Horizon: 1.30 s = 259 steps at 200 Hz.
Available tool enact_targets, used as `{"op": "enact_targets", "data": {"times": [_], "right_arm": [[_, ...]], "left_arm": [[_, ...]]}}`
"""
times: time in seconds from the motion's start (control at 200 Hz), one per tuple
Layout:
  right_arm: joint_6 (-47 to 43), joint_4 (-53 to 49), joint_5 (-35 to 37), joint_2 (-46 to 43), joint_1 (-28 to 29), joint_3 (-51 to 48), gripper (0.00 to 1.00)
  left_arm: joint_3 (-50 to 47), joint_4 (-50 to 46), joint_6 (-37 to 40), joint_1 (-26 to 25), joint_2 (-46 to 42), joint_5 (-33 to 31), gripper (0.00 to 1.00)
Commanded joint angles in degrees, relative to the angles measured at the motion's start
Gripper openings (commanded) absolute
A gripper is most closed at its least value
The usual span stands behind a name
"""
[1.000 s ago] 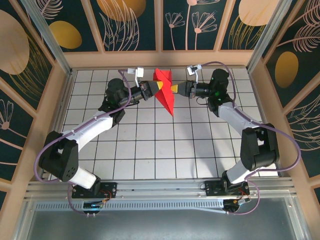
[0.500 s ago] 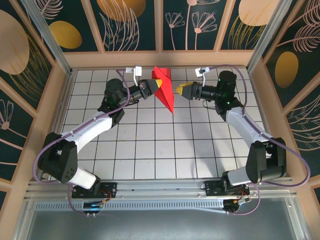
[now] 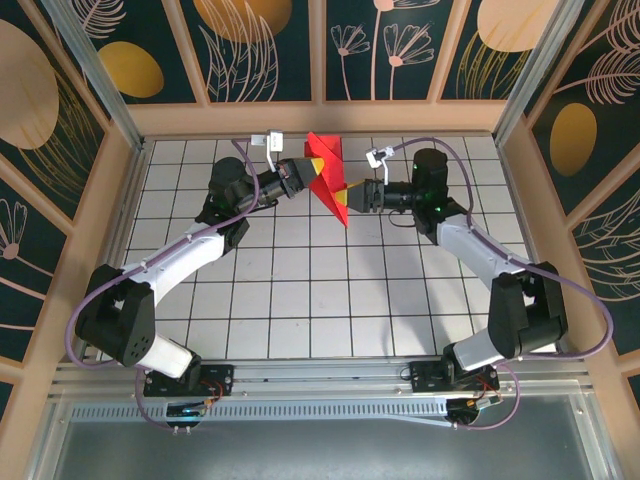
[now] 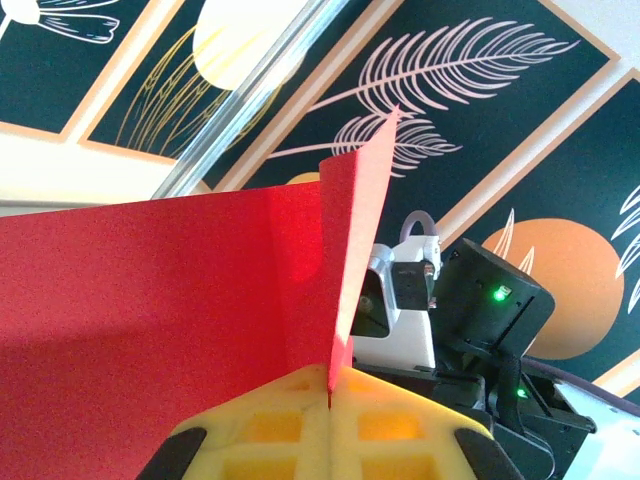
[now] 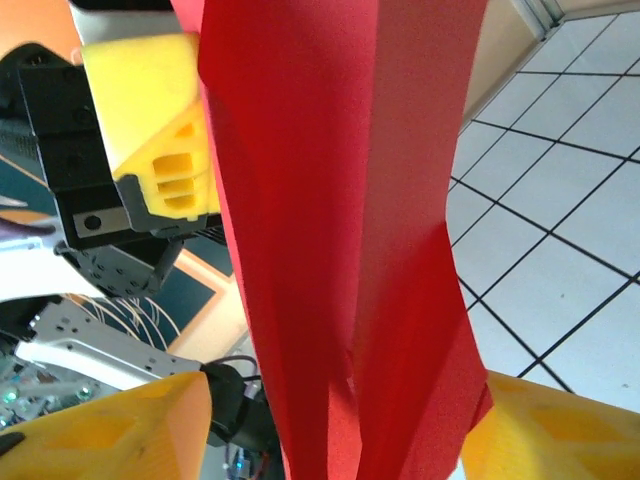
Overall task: Fold a paper plane with a square sheet of paper (fold left side to right side)
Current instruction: Turn over the paper at the center of the table.
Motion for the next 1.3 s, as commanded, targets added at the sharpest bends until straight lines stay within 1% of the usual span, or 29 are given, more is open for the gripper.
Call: {"op": "enact_targets", "data": {"times": [0.0,0.13,0.19,0.31,0.355,0.465,0.555,0.58,0.636,0.711,0.816,0.961,1.036,1.091,1.176,1.291], "right_arm": [[-1.31,-0.87,-0.60,0.69,0.24,3.47,0.55],[-1.88,-2.39,-0.33,1.40,0.17,4.95,0.40],[-2.18,-2.99,0.00,1.47,0.20,5.34,0.33],[-3.80,-5.54,1.59,1.11,0.17,6.30,0.20],[-4.71,-7.28,2.50,0.89,0.19,6.74,0.16],[-8.24,-13.01,6.78,0.45,0.31,8.07,0.03],[-12.45,-19.31,12.10,0.36,1.05,9.89,0.00],[-13.75,-21.32,14.11,0.41,1.44,10.49,0.00],[-16.27,-25.68,19.46,0.50,2.57,11.82,0.00],[-19.81,-32.30,30.79,1.18,5.18,14.68,0.00],[-23.13,-41.31,51.39,4.07,10.07,19.39,0.00],[-22.29,-49.94,76.76,11.19,16.20,25.68,0.00],[-20.95,-52.58,88.16,15.02,18.88,27.50,0.00],[-19.89,-54.17,94.50,18.04,20.33,28.78,0.00],[-18.16,-56.69,102.19,23.20,22.03,31.10,0.00],[-16.45,-58.31,107.95,29.47,23.55,33.04,0.00]], "left_arm": [[-0.33,2.86,-0.52,-0.12,-1.20,0.43,0.03],[-0.47,2.66,-0.52,-0.12,-0.85,0.62,0.04],[-0.46,2.49,-0.54,-0.05,-0.76,0.70,0.06],[-0.74,0.77,0.81,-0.14,-1.33,-0.55,0.19],[-0.85,-1.02,2.26,-0.09,-2.00,-2.03,0.26],[-1.14,-6.32,6.34,-0.16,-4.35,-6.49,0.34],[-1.87,-11.92,9.81,-0.12,-6.80,-12.84,0.45],[-2.20,-13.61,10.71,-0.07,-7.58,-15.03,0.47],[-2.53,-17.42,12.72,-0.07,-9.50,-20.23,0.49],[-5.12,-21.75,14.34,-0.12,-12.68,-28.28,0.52],[-8.70,-25.20,15.96,-0.12,-17.96,-37.35,0.58],[-14.08,-27.86,17.04,-0.11,-25.69,-48.23,0.64],[-16.69,-28.94,17.50,-0.12,-30.04,-53.30,0.66],[-18.40,-29.81,17.51,-0.10,-33.09,-57.14,0.67],[-20.77,-31.05,17.50,-0.12,-37.58,-61.88,0.68],[-22.93,-32.00,17.66,-0.12,-42.08,-65.36,0.70]]}}
